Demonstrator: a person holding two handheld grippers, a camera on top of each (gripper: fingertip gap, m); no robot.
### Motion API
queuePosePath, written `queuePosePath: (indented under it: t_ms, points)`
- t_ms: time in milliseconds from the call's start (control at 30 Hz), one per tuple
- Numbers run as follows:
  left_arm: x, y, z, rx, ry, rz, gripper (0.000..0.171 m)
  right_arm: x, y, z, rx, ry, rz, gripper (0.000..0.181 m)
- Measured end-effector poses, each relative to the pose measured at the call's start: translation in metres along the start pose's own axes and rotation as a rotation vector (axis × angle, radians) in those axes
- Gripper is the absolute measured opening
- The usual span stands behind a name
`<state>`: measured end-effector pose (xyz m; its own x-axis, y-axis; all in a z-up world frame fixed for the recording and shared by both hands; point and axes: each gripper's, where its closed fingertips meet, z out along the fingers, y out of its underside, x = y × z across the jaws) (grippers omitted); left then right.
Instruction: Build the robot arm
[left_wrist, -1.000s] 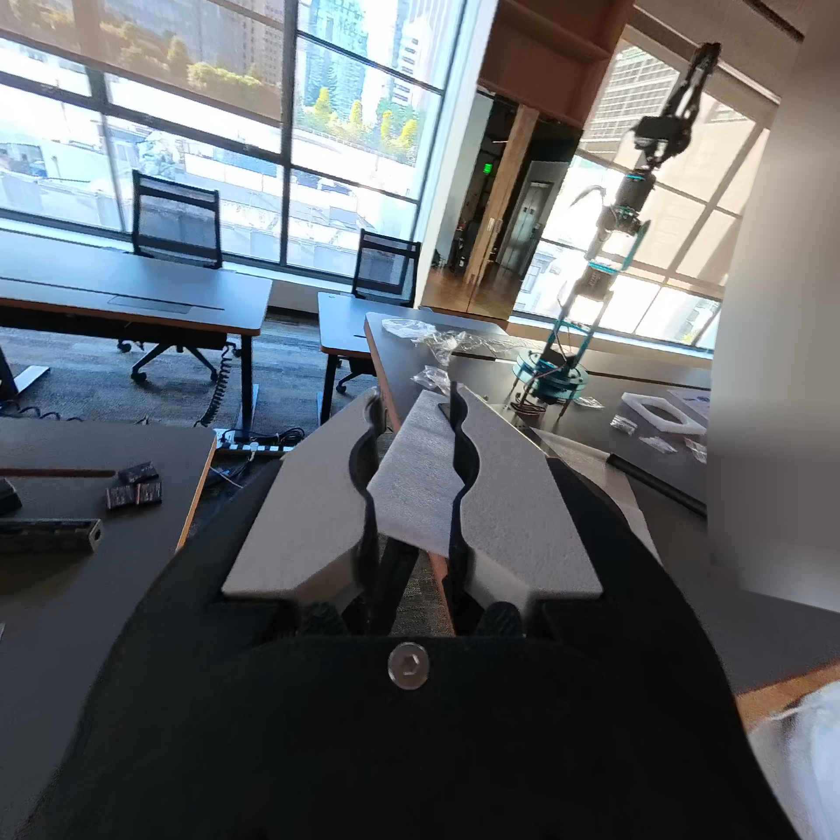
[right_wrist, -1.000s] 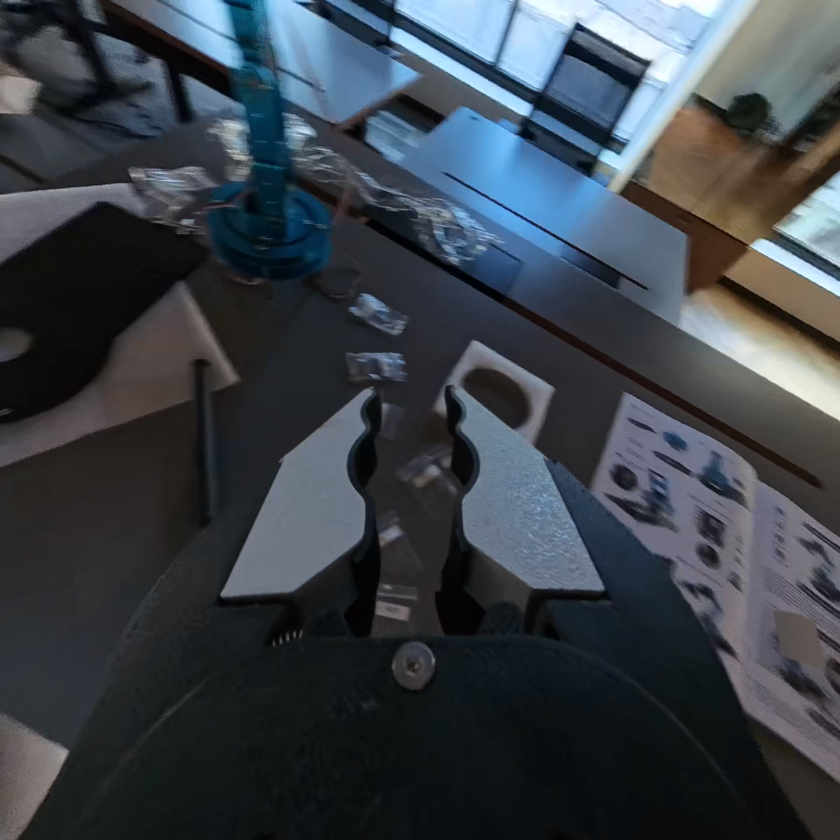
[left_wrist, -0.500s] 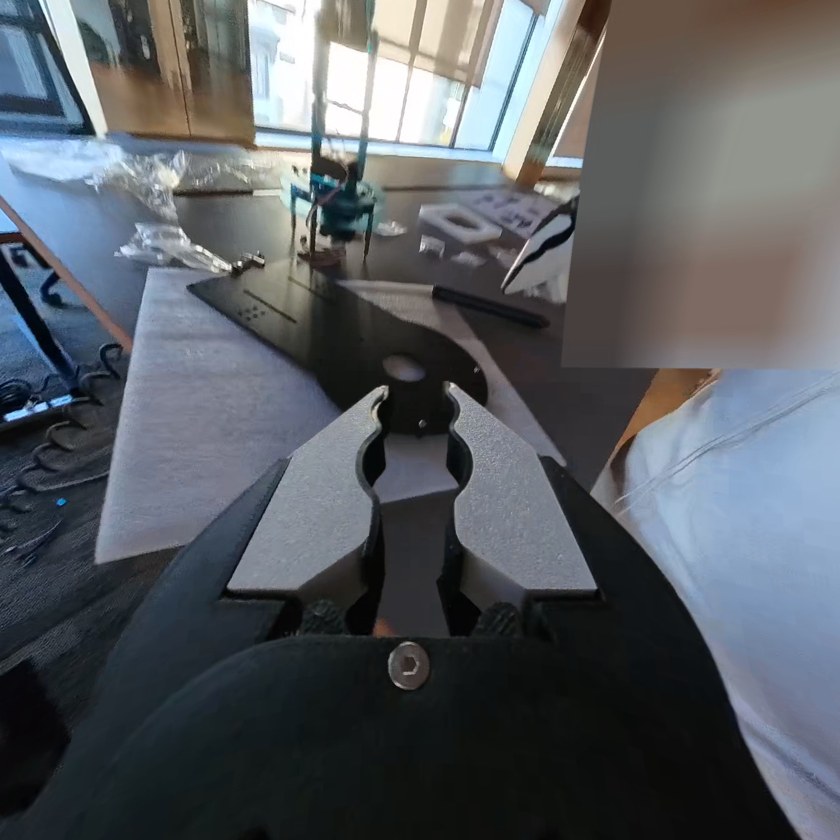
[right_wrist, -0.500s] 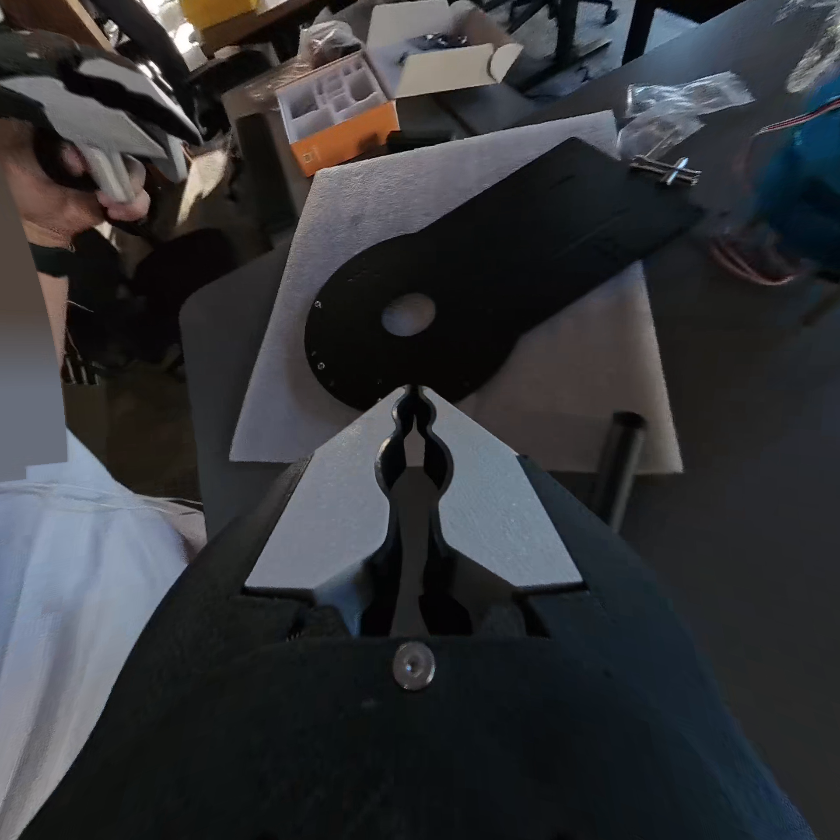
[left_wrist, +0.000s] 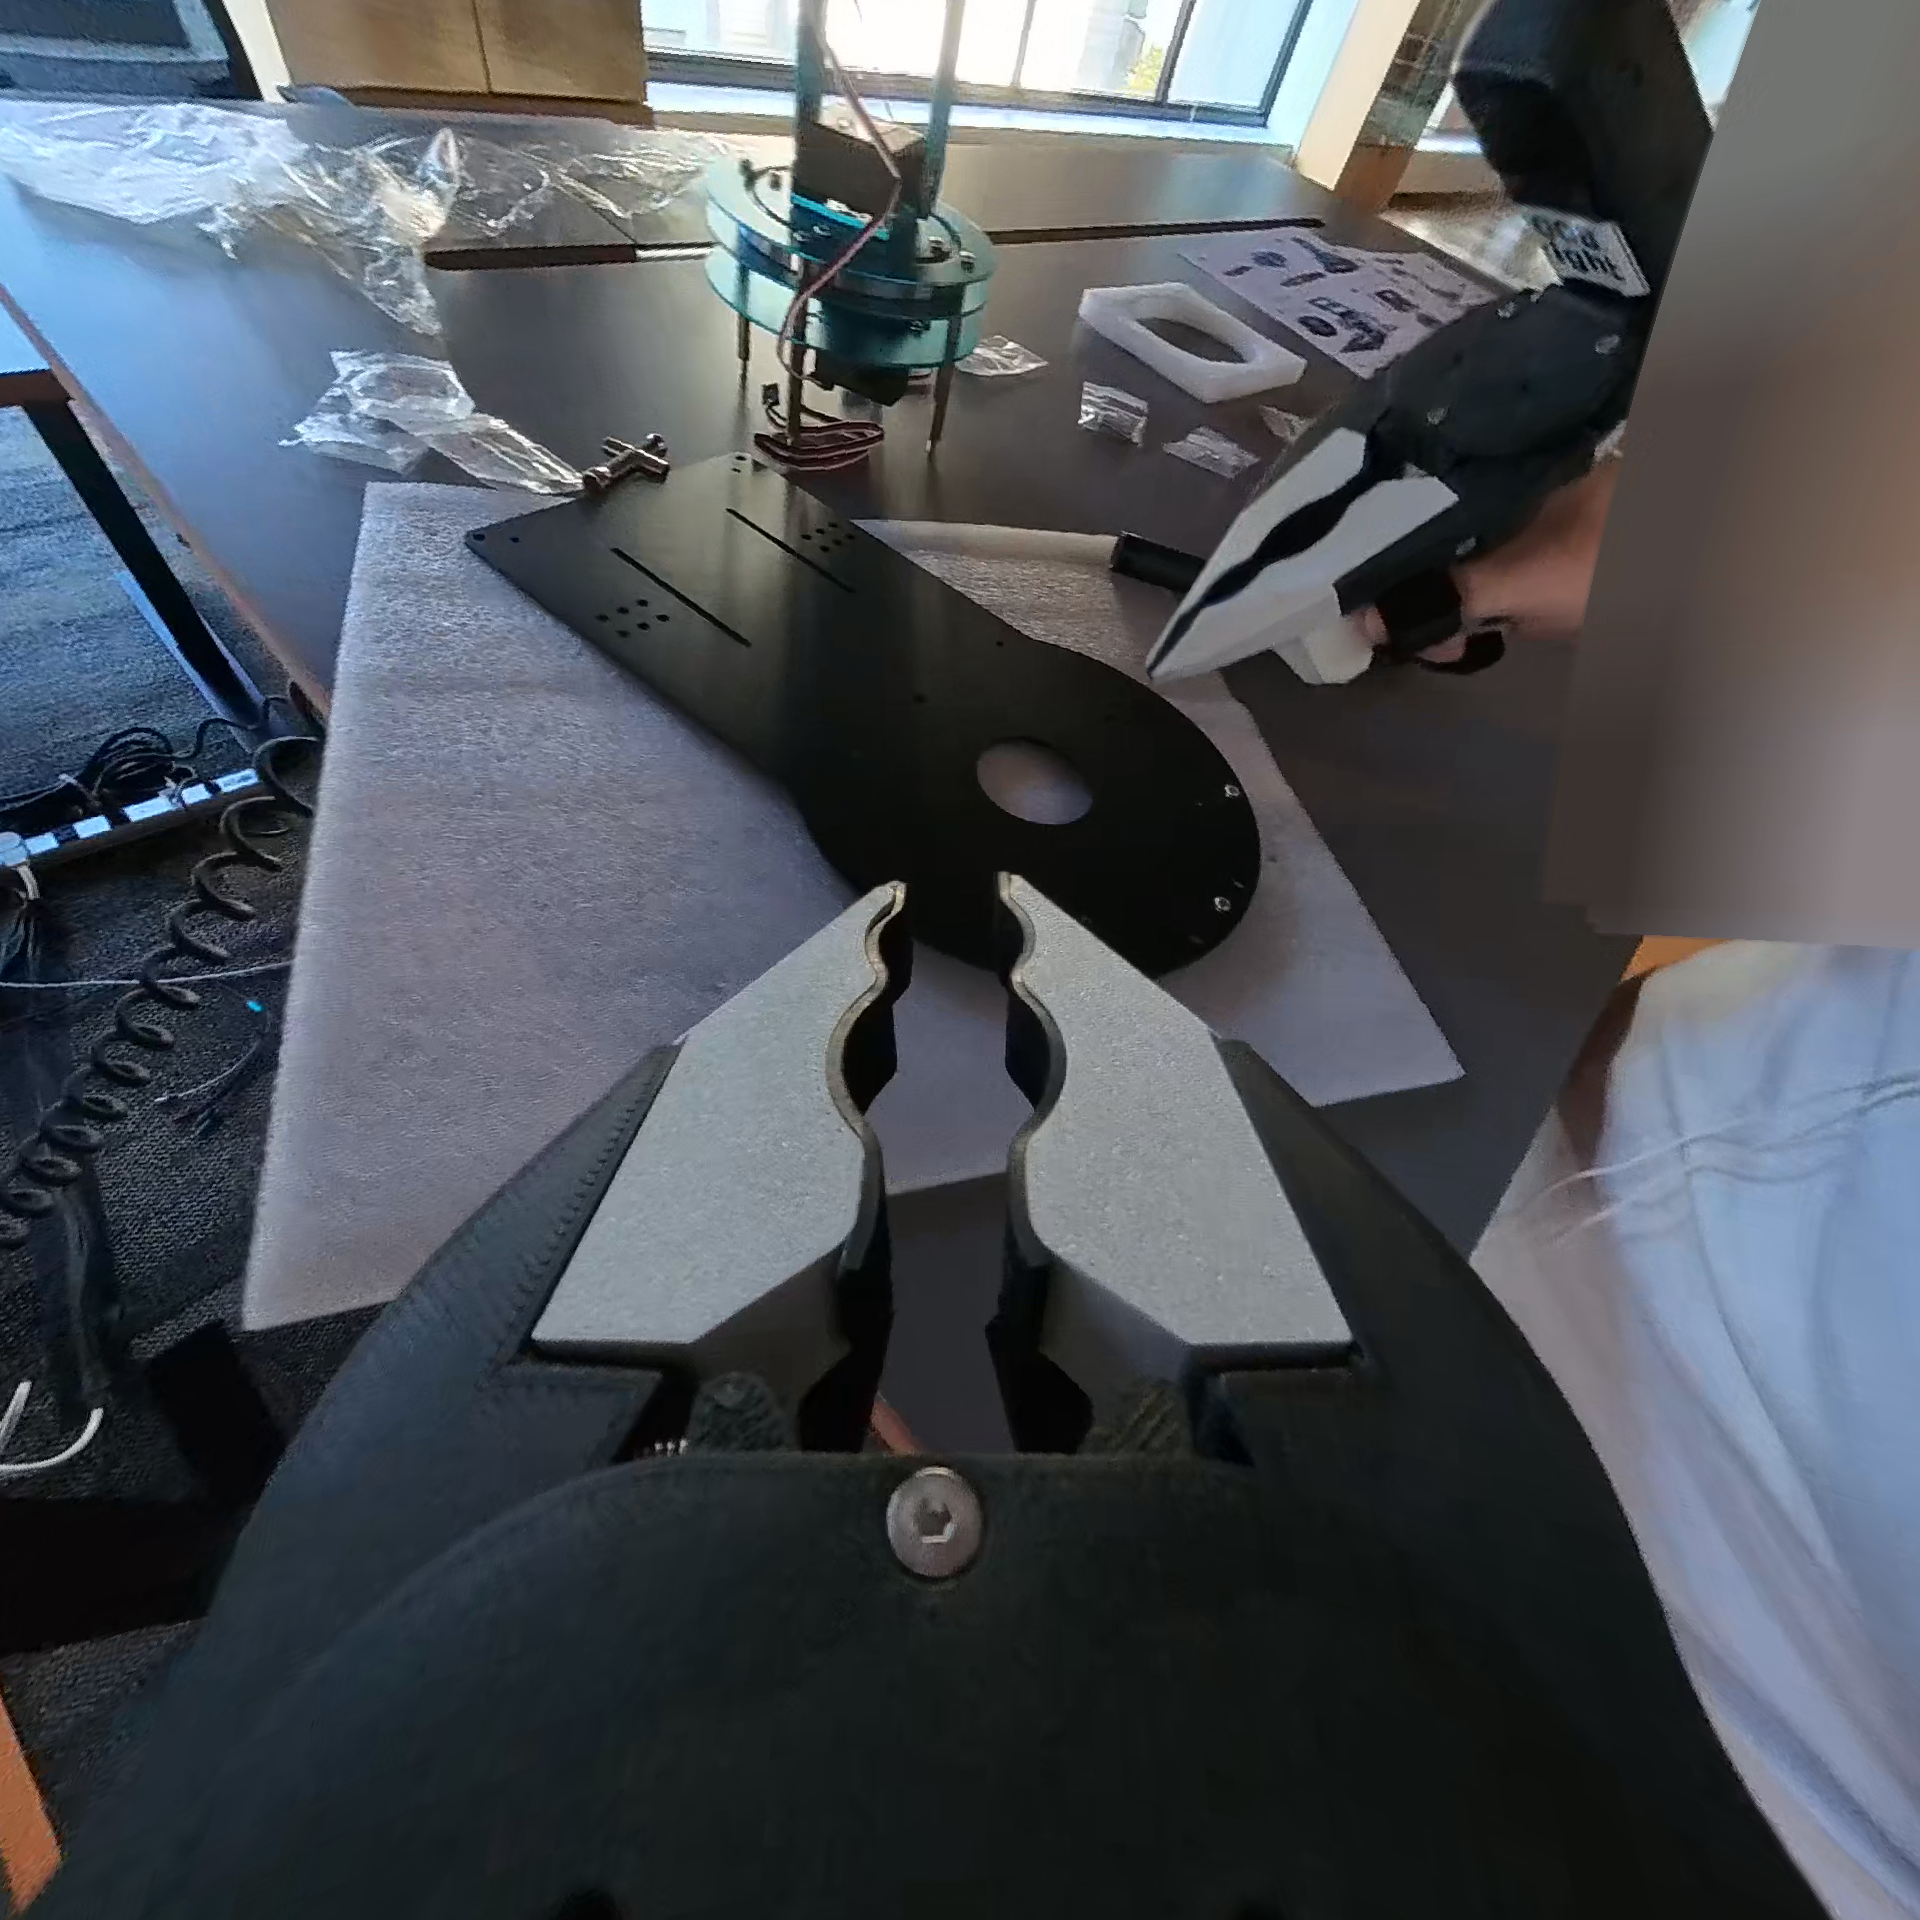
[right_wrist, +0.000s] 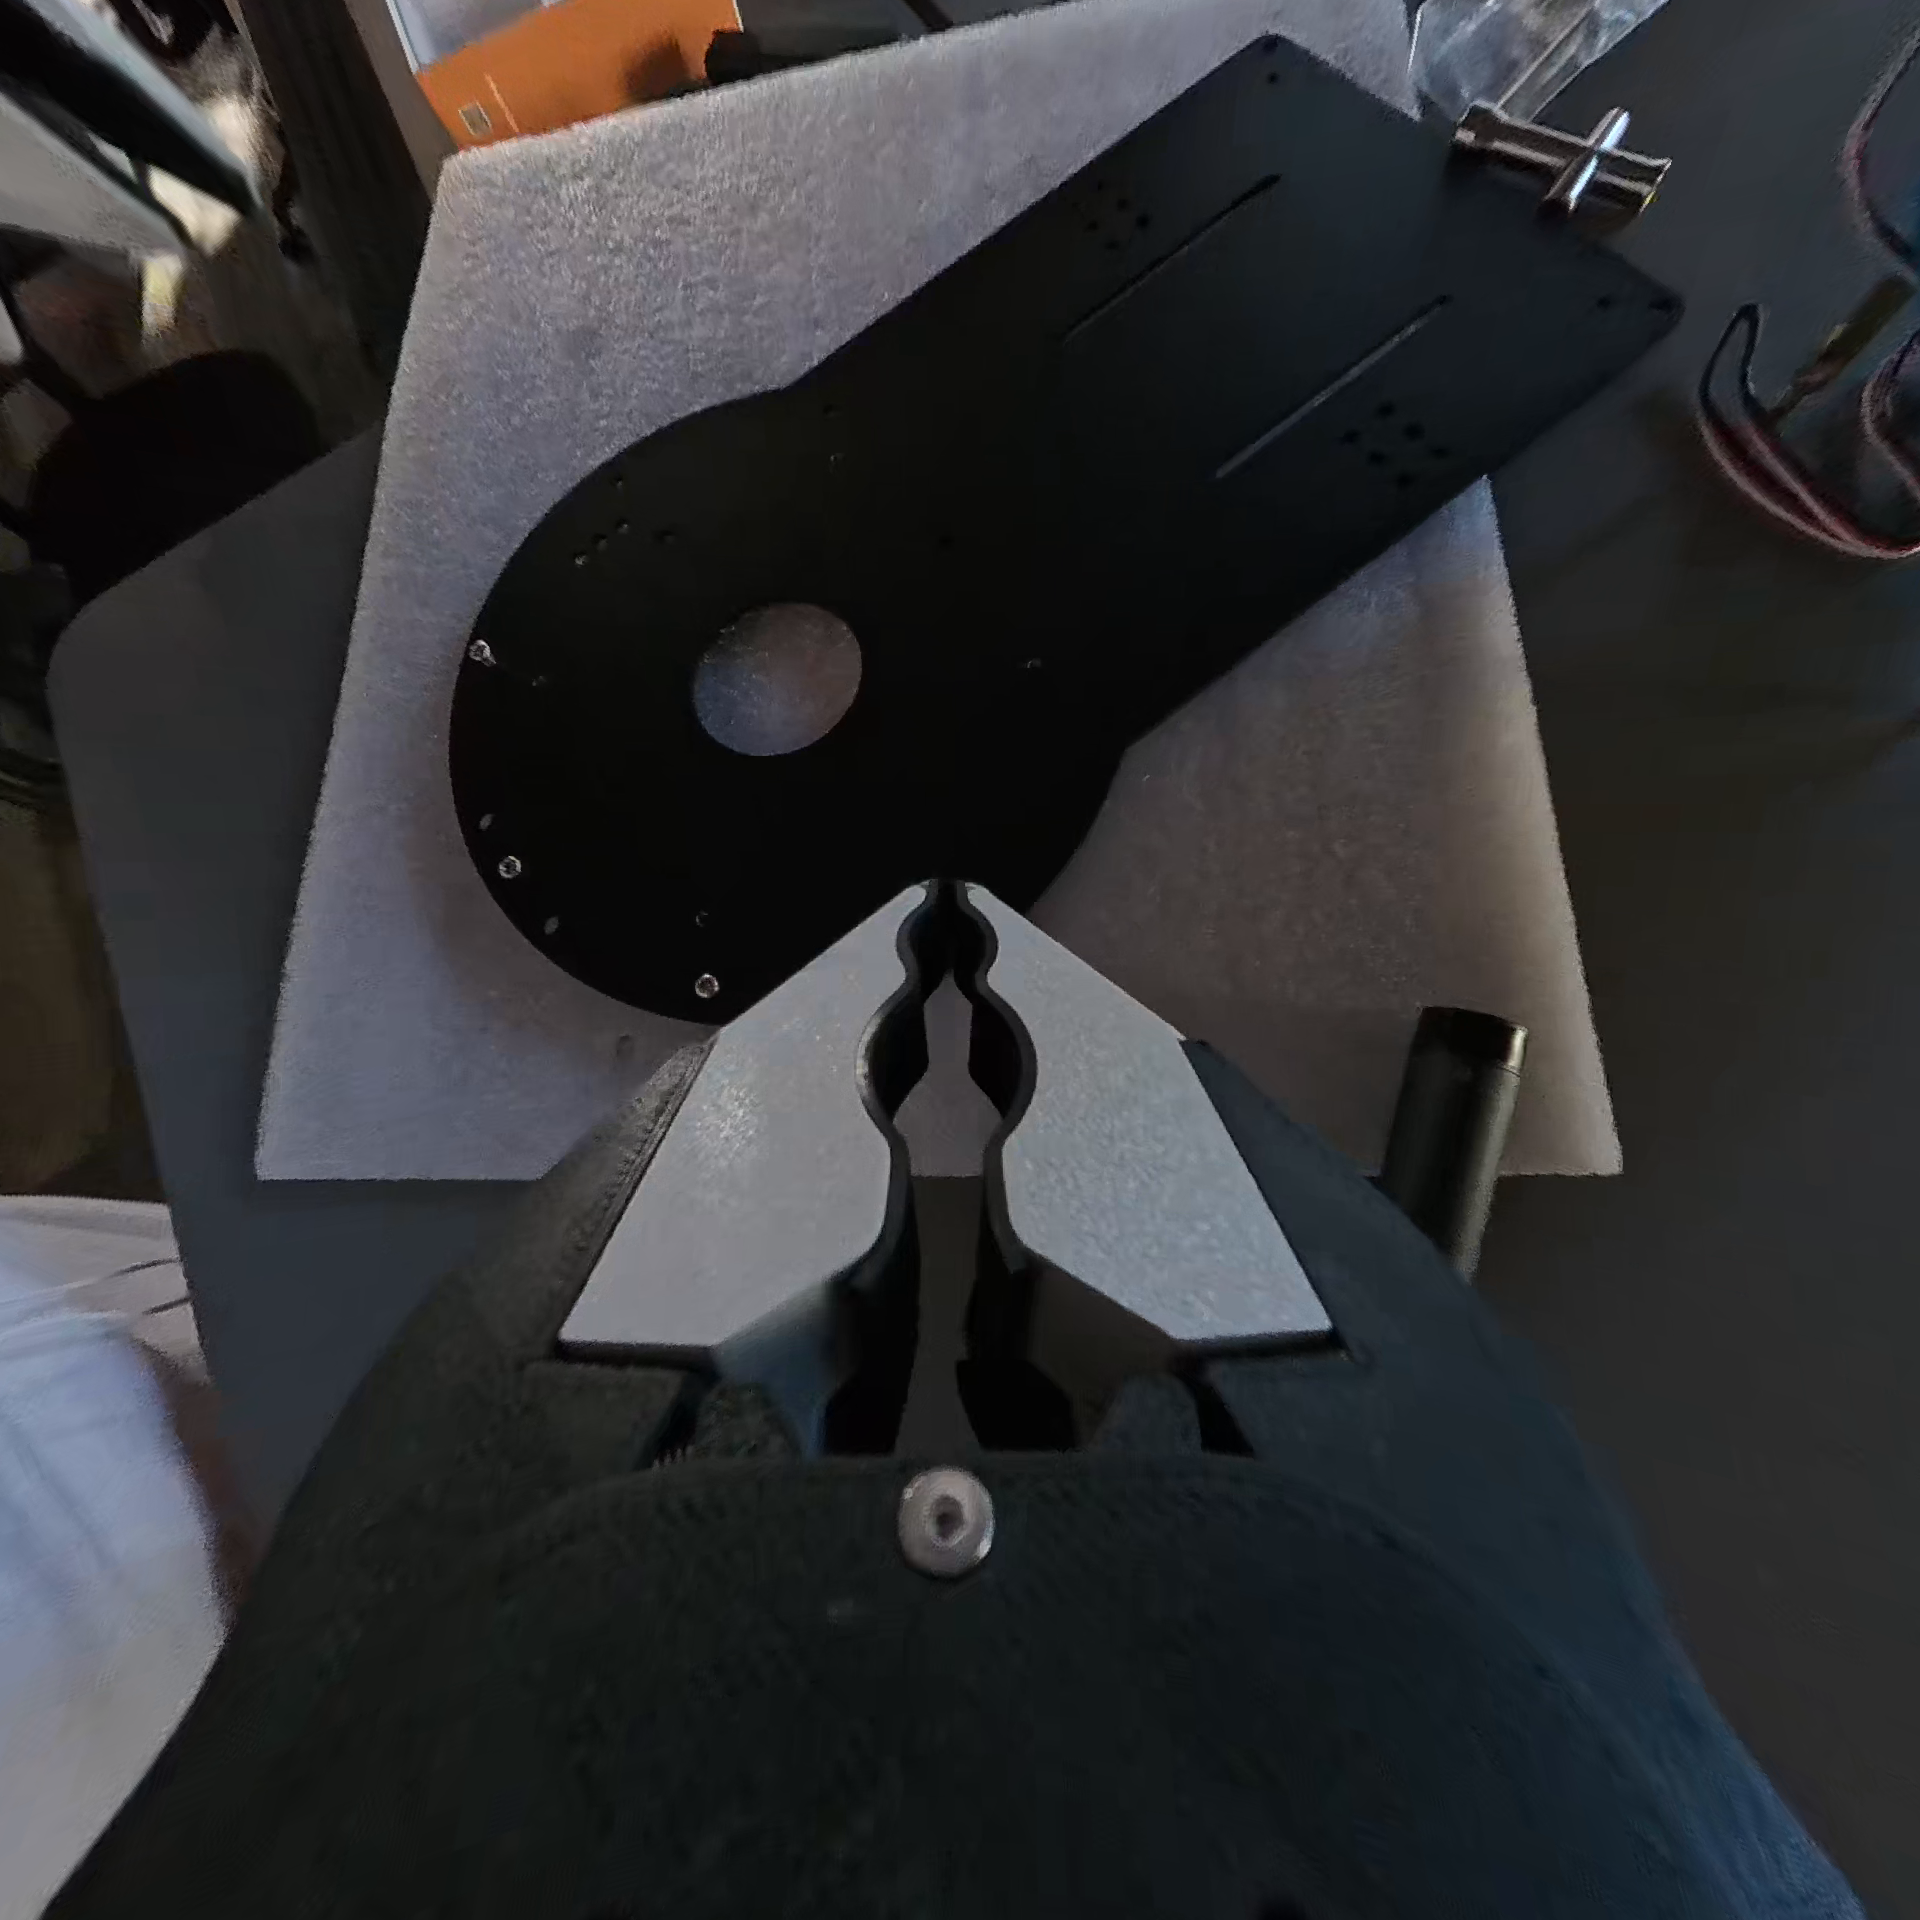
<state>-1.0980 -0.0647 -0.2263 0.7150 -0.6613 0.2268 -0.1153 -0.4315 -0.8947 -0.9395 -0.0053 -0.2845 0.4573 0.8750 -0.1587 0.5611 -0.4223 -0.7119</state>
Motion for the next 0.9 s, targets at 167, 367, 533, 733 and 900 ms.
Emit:
queuePosePath:
  t_ms: [167, 367, 533, 733, 900]
  points:
    - [-0.006, -0.001, 0.009, -0.007, 0.001, -0.023, 0.003, 0.0, 0.008, 0.005, -0.049, 0.013, -0.021, 0.0]
    - [-0.006, 0.006, 0.03, -0.085, 0.027, -0.001, 0.0, 0.0, 0.007, 0.001, -0.04, 0.02, -0.031, 0.0]
    - [-0.01, 0.025, 0.053, -0.218, -0.003, 0.06, 0.0, 0.001, -0.002, -0.005, 0.005, 0.023, -0.027, 0.0]
    - [-0.015, 0.038, 0.062, -0.312, -0.039, 0.107, 0.0, 0.003, 0.0, -0.008, 0.007, 0.026, -0.028, 0.0]
    - [-0.017, 0.035, 0.063, -0.307, -0.032, 0.089, 0.0, 0.003, -0.002, -0.007, 0.022, 0.02, -0.022, 0.0]
